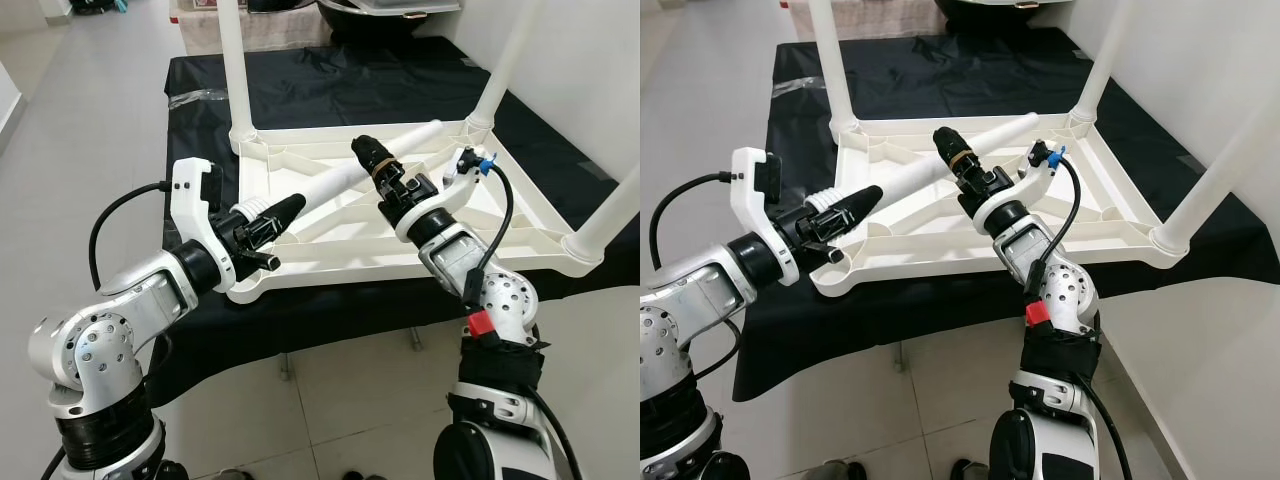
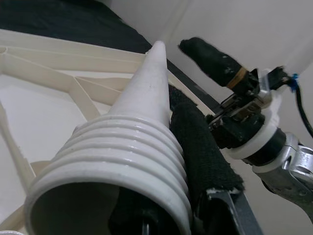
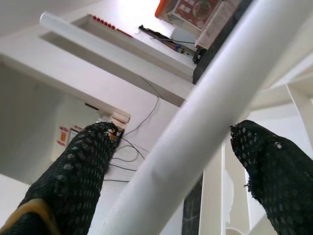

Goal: Building children table

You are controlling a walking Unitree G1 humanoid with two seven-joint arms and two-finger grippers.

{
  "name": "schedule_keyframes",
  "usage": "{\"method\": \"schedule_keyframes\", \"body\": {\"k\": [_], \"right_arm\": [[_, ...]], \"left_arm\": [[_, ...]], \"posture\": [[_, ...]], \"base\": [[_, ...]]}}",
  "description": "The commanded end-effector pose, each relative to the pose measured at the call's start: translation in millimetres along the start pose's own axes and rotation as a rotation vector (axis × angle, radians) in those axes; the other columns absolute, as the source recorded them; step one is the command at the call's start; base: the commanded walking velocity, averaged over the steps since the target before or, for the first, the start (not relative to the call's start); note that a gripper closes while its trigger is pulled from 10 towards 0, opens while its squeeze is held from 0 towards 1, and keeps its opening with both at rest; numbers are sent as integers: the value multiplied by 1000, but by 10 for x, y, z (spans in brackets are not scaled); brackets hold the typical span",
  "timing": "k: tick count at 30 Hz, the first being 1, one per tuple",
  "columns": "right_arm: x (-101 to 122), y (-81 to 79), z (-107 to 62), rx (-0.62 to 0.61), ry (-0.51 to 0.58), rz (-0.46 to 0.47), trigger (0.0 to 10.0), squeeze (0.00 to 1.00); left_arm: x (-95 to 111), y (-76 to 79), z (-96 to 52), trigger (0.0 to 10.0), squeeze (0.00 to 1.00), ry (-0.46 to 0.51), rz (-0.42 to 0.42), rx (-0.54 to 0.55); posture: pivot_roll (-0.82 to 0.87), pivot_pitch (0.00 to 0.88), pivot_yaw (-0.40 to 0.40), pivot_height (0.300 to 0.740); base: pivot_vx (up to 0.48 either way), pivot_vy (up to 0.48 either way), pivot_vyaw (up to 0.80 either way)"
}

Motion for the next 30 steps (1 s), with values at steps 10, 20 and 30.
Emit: {"method": "schedule_keyframes", "body": {"k": [10, 20, 30], "right_arm": [[106, 196, 20, -46, 21, 215, 10000, 0], [-49, 71, 78, 91, -92, 347, 10000, 0], [-99, -154, -13, 285, -208, 420, 10000, 0]], "left_arm": [[-114, 271, -57, 10000, 0, 22, 55, -107], [-308, 446, -89, 10000, 0, -21, 6, -185], [-377, 461, -126, 10000, 0, -31, 12, -195]], "posture": [[84, 121, -72, 740], [87, 127, -77, 740], [84, 135, -75, 740]], "base": [[0, 0, 0], [0, 0, 0], [0, 0, 0]]}}
Point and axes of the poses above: a point about 5 cm out from each wrist's last joint towards the gripper, its own z axis pointing out of the wrist towards the gripper, its own x axis along the axis of the wrist's last joint, y = z × x, the point moved 3 cm from there along z, pointing out of the wrist towards the gripper, and after that the axes turned 2 degrees about -z, right-handed, at the moved point
